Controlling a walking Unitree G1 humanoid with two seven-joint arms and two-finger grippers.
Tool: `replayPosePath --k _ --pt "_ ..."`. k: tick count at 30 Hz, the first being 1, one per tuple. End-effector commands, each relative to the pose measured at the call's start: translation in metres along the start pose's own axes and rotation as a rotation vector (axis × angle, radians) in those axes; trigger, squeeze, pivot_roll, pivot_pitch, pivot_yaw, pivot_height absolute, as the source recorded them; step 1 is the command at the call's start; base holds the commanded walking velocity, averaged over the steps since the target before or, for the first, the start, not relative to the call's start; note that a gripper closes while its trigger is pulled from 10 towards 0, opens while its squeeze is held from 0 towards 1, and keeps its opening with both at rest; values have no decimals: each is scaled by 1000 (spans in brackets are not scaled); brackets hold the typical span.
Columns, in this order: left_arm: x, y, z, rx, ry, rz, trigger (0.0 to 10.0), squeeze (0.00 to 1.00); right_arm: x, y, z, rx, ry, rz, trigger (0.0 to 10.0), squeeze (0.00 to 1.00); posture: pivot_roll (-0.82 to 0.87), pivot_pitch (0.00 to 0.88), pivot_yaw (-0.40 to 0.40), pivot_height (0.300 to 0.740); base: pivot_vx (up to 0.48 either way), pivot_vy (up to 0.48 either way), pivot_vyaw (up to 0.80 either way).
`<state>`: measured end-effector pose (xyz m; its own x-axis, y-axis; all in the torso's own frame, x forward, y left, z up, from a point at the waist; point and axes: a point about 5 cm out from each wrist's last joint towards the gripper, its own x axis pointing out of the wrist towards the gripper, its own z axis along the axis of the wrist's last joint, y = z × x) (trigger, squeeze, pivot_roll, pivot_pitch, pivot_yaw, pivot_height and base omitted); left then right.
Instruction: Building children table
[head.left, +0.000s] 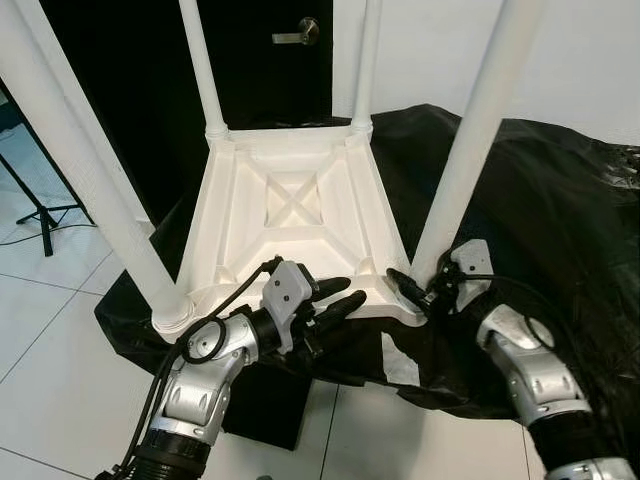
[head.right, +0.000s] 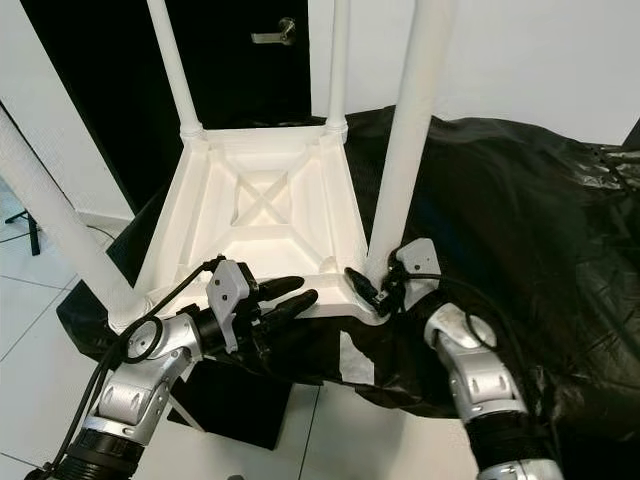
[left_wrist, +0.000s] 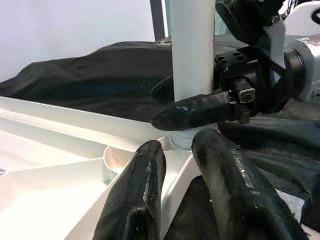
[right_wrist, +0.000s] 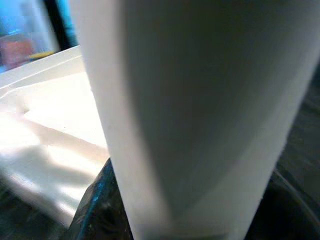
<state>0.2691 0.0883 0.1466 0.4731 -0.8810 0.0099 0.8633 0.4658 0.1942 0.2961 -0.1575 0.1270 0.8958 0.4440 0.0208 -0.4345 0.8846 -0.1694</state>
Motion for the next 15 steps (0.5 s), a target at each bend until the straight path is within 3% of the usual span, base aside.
replayPosePath --k 1,4,9,10,15 --pt "1 2 -1 -2 11 46 10000 0 -6 -3 -7 8 48 -164 0 0 -47 0 13 740 0 0 0" --pt "1 0 -1 -6 10 41 10000 0 -8 6 -7 25 50 -306 0 0 -48 0 15 740 0 0 0" --pt "0 0 -2 -9 10 38 10000 0 -8 15 -4 32 41 -422 0 0 -48 0 15 740 0 0 0" --pt "0 0 -2 -10 11 40 10000 0 -6 27 -2 70 34 -493 0 0 -46 0 16 740 0 0 0" --pt "1 0 -2 -14 8 39 10000 0 -2 36 5 79 4 -469 0 0 -51 0 20 740 0 0 0"
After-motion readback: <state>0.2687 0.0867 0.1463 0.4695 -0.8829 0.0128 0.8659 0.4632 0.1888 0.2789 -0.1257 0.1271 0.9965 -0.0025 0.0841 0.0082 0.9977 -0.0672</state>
